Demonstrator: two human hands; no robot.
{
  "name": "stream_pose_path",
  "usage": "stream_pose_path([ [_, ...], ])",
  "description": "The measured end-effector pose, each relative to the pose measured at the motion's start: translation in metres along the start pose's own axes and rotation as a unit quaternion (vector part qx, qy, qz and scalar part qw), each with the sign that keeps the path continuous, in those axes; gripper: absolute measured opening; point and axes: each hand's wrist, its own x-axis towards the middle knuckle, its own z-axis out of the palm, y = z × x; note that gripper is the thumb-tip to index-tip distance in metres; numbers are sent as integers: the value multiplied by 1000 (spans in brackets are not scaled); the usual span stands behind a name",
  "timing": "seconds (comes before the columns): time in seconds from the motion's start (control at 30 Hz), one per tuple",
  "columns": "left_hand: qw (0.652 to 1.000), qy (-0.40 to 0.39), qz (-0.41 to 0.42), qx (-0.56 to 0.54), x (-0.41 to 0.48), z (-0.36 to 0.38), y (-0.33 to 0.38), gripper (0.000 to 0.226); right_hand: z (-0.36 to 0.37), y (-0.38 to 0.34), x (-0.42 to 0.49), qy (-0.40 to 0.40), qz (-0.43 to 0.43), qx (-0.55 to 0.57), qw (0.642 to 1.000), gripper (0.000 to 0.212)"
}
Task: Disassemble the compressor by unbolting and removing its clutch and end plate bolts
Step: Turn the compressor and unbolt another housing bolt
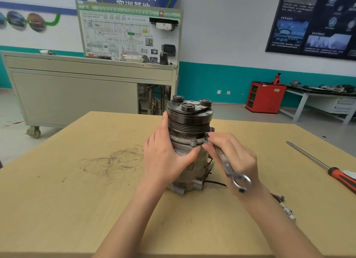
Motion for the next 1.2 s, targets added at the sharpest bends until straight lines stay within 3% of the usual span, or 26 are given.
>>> stream_pose_path([
  [0.07,1000,-2,2,-1,0,0,-1,113,0,2,-10,19,71,74,995,32],
  [0.13,1000,-6,0,1,0,0,-1,113,1,6,-14,32,231,257,938,22],
  [0.23,1000,-11,-1,1,1,0,-1,114,7,27,-12,41,418,504,755,19],
  [0.3,1000,-10,-1,0,1,0,-1,113,11,49,-4,-5,490,613,620,26],
  [0.33,1000,-9,0,-1,1,0,-1,113,12,58,0,-40,511,637,576,30],
  [0.4,1000,-7,1,-1,1,0,-2,112,18,70,7,-95,528,647,542,35],
  [0.47,1000,-6,0,1,1,0,-1,112,22,75,15,-86,535,644,539,37],
  [0.53,1000,-5,0,3,1,0,-2,112,20,76,24,-29,543,616,570,33],
  [0.67,1000,-3,-2,5,1,1,-2,112,0,60,28,10,478,426,768,30],
  [0.73,1000,-2,-1,3,1,1,-2,112,-7,42,28,-6,390,360,847,24],
  [0.83,1000,-5,0,2,1,1,0,113,-10,25,26,-40,181,192,964,26],
  [0.9,1000,-6,1,4,1,0,1,113,-11,18,23,-61,71,81,992,38],
  [1.0,1000,-3,1,6,0,0,1,113,-15,10,18,-73,40,59,995,47],
  [1.13,1000,1,2,5,0,1,1,112,-14,6,9,-55,8,51,997,30],
  [1.2,1000,3,2,5,0,1,0,111,-13,8,0,-44,34,77,995,24],
])
